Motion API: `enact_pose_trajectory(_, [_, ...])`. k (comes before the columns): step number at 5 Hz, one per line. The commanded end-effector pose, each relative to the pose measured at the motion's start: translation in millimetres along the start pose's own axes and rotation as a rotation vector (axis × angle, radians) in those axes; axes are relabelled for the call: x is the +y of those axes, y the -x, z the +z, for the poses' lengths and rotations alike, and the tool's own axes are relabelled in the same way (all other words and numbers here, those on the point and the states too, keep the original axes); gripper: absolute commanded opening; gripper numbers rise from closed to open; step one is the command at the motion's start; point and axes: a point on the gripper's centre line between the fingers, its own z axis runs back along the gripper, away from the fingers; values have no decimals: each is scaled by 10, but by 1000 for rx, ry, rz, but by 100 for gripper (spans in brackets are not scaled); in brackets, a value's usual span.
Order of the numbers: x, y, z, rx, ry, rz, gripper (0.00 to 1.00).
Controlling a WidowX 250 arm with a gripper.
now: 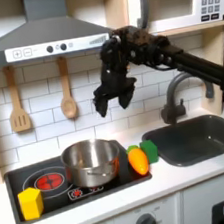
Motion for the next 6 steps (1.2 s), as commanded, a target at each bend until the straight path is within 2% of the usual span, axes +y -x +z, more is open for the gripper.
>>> enact_pose_trajectory(1, [-359, 264, -111, 99, 64, -135, 100])
enact_pose_trajectory(3, [-504, 500, -192, 168, 99, -204, 100])
enact_pose_trajectory(5, [-606, 653, -330, 206, 109, -267, 100])
enact_pose_trajectory(6, [-678, 701, -463, 236, 100, -285, 100])
